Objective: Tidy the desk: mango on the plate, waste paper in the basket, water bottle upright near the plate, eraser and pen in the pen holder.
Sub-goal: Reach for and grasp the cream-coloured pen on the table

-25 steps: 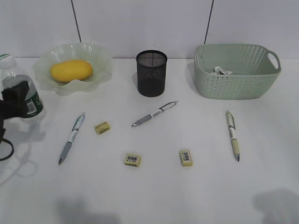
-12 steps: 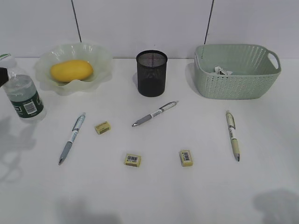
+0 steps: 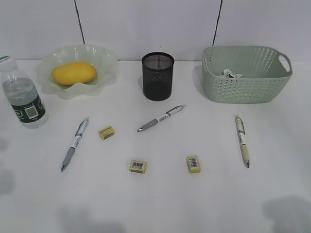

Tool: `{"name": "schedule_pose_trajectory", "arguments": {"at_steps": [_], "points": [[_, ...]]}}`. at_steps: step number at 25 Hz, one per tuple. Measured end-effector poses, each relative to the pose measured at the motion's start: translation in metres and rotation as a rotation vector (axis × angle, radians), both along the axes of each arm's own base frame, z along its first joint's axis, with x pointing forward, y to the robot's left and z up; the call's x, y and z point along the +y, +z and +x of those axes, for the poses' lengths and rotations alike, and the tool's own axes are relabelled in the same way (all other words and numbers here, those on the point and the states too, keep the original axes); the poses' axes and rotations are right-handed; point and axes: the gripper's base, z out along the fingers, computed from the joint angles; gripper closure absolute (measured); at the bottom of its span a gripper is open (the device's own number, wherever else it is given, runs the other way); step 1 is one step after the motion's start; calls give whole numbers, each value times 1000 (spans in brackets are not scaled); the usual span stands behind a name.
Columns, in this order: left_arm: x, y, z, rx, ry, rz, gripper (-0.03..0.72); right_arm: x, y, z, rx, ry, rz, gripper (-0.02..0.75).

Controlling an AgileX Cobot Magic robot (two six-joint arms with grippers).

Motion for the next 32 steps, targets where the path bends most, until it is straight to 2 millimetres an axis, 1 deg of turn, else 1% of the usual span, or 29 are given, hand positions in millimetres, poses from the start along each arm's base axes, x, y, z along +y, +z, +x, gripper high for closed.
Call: {"name": "schedule_pose_trajectory", "arguments": {"at_steps": [1, 3, 4, 8, 12, 15, 17, 20, 21, 26, 29, 32], "points": [[1, 0, -4, 26, 0, 9, 153, 0, 1, 1, -4, 0, 1, 154], [3, 3, -13, 23, 9, 6, 178, 1, 4, 5, 0, -1, 0, 154], [5, 8, -21, -8, 17, -5, 185, 1, 4, 7, 8, -2, 0, 154], [9, 19, -44, -114, 14, -32, 195, 3, 4, 23, 55, -14, 6, 154], [17, 30, -74, -256, 15, -56, 195, 6, -2, 47, 151, -35, 15, 154], [23, 34, -95, -352, 21, -59, 195, 10, -12, 67, 277, -48, 19, 154], [27, 30, -107, -401, 27, -50, 196, 13, -18, 81, 361, -51, 26, 154], [31, 16, -119, -429, 33, -40, 197, 18, -23, 103, 461, -59, 37, 154], [32, 11, -122, -438, 34, -41, 197, 19, -21, 109, 469, -61, 41, 154], [34, -19, -128, -407, 36, -25, 197, 25, -15, 146, 530, -72, 41, 162], [35, -22, -128, -402, 39, -14, 197, 28, -16, 171, 573, -82, 39, 167], [34, -21, -125, -443, 40, -23, 197, 32, -19, 195, 608, -98, 44, 166]]}}
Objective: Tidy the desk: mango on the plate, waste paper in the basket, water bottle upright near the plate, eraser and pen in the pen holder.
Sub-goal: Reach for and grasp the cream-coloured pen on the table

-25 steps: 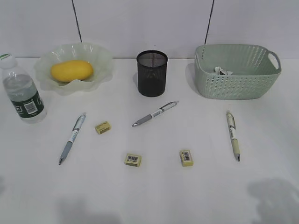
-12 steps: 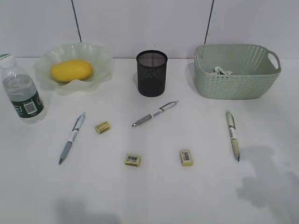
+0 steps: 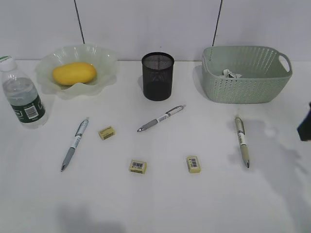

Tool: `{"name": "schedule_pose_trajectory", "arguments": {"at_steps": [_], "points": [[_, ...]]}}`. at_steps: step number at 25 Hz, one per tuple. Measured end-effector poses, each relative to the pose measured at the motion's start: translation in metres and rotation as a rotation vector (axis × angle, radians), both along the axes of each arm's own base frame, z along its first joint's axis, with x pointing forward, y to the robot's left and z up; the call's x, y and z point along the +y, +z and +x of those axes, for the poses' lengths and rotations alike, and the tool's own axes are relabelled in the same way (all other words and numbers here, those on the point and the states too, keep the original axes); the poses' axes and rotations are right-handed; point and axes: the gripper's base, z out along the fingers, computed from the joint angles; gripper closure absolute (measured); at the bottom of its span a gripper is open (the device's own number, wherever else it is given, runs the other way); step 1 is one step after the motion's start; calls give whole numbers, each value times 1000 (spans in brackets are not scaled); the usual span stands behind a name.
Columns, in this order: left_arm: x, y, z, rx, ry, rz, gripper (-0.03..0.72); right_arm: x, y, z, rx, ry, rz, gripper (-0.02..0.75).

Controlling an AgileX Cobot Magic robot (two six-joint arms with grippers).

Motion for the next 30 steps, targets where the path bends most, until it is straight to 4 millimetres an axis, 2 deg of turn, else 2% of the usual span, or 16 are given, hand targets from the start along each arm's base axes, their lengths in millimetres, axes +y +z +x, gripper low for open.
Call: {"name": "schedule_pose_trajectory", "arguments": {"at_steps": [5, 10, 18, 24, 30], "points": [[-2, -5, 8, -53, -1, -11, 197, 4, -15, 31, 69, -20, -3, 166], [-2, -5, 9, -60, 0, -11, 197, 10, -27, 49, 96, -11, -9, 166], [-2, -5, 9, -60, 0, -11, 197, 46, -45, 74, 126, -11, -49, 167], [-2, -5, 9, -61, 0, -11, 197, 54, -66, 100, 167, -55, -61, 247], [-2, -5, 9, -61, -1, -12, 197, 60, -94, 122, 217, -54, -85, 316]]}}
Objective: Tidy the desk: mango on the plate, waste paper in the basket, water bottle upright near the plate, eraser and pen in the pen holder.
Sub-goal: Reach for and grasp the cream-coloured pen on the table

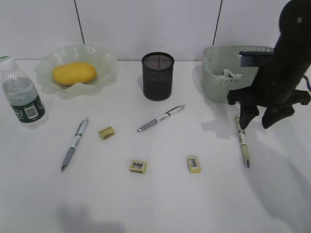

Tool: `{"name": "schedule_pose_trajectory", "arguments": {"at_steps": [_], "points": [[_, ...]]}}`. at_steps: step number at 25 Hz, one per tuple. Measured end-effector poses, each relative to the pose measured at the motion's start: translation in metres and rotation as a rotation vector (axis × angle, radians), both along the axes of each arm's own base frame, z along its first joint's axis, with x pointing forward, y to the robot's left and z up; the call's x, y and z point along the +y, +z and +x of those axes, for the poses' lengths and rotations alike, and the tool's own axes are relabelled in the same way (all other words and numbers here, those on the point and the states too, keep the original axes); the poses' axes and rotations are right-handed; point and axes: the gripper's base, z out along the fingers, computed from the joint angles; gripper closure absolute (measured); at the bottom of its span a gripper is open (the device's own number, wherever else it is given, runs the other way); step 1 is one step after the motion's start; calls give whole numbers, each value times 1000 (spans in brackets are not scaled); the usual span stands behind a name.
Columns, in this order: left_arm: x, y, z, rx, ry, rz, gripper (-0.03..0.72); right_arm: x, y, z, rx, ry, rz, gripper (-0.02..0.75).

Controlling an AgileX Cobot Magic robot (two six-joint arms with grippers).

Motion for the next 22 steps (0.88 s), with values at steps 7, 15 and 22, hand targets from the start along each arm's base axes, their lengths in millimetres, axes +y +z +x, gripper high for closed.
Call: {"name": "schedule_pose_trajectory", "arguments": {"at_steps": [7, 15, 22], "points": [[0, 0, 0, 0, 0, 0, 197, 3, -32, 9, 68, -36, -10, 447], [0, 0, 0, 0, 0, 0, 197, 4, -51, 13, 76, -66, -11, 480], [0, 0, 0, 0, 0, 0, 197, 5, -55, 17, 46, -106, 2, 513]]}}
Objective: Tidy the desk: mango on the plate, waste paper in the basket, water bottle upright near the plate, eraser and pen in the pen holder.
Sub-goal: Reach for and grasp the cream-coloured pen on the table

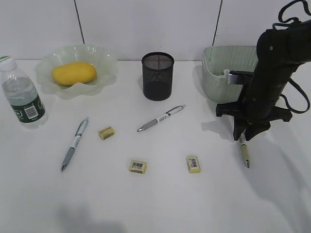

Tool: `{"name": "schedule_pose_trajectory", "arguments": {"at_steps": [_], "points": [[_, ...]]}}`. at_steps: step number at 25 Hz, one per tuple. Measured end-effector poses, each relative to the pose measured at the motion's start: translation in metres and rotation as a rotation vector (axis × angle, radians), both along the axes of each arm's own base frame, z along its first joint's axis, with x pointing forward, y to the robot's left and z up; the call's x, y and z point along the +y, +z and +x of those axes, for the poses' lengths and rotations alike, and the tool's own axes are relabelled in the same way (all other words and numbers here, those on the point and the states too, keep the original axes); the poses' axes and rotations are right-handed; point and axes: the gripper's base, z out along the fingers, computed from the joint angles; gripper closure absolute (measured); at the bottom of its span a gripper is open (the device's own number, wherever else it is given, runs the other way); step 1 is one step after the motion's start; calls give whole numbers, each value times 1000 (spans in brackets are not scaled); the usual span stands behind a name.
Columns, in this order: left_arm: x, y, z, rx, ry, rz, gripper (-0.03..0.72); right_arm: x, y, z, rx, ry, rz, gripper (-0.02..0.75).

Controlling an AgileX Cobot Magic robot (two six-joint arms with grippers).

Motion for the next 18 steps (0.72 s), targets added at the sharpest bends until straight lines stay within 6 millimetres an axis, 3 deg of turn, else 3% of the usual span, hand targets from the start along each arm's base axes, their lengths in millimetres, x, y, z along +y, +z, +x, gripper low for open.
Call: {"name": "schedule_pose_trajectory", "arguments": {"at_steps": [8, 12, 18], "points": [[0, 0, 0, 0, 0, 0, 197, 0, -12, 0, 28, -3, -8, 528], [0, 0, 0, -1, 0, 0, 197, 0, -12, 0, 27, 2, -13, 622], [0, 0, 0, -1, 0, 0, 197, 0, -12, 0, 28, 37, -17, 622]]}}
